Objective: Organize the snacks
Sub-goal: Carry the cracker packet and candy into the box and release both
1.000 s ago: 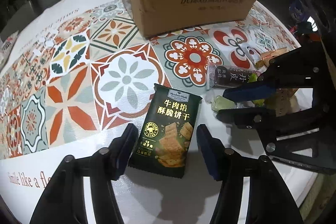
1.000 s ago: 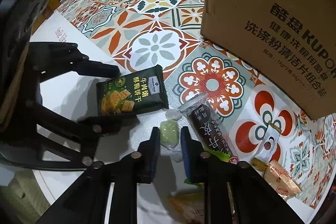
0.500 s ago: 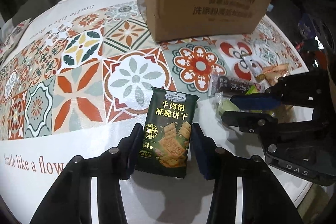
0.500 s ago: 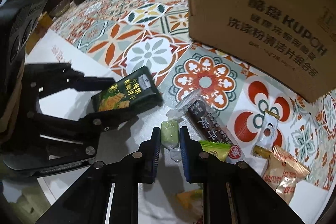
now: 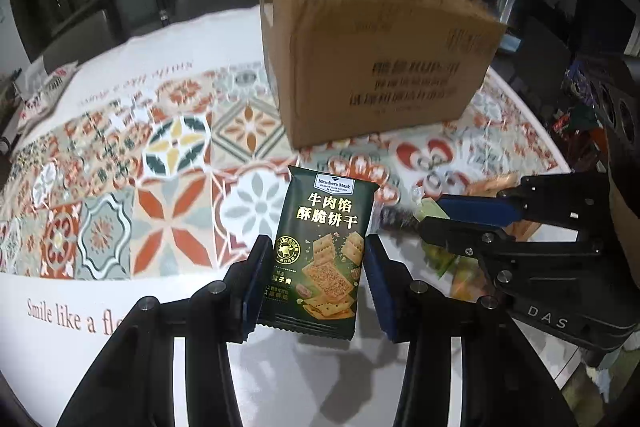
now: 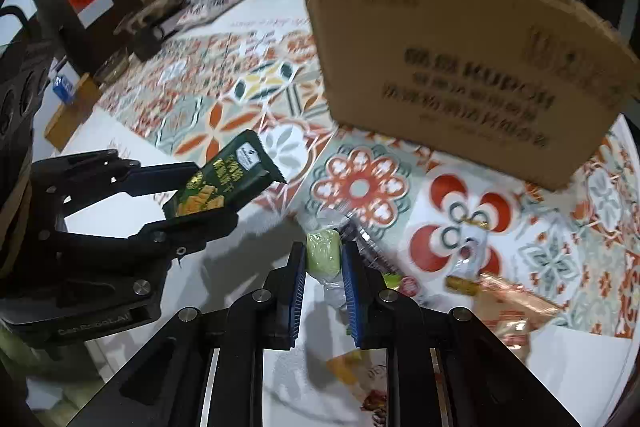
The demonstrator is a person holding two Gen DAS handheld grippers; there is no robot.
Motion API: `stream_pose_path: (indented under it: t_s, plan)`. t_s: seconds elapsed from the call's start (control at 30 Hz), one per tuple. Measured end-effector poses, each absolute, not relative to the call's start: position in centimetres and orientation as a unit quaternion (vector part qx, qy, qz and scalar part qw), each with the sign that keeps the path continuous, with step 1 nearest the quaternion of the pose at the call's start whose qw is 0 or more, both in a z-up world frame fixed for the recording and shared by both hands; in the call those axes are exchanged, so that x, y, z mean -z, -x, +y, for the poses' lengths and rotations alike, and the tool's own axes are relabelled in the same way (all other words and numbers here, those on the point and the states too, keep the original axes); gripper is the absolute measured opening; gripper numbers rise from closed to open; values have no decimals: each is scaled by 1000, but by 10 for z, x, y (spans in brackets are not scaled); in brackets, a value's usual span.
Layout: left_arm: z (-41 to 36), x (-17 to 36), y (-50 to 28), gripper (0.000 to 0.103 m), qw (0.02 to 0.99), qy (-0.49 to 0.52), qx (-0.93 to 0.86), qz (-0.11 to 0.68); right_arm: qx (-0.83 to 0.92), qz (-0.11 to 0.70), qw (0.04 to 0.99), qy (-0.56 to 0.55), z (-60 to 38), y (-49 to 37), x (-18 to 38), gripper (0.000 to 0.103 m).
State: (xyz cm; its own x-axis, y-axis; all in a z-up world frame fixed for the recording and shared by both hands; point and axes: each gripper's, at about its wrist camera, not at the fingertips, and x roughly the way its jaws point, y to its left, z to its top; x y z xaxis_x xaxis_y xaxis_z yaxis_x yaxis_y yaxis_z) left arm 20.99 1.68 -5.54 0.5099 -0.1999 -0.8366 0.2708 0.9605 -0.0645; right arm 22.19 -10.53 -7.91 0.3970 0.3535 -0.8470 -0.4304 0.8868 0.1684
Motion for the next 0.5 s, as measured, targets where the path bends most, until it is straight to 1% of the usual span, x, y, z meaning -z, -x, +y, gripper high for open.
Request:
stream_pose_path:
  t_s: [0.5]
  plan:
    - [-4, -19, -214, 46, 908, -31, 145, 393, -194, 387, 901, 15, -138, -213, -5, 20]
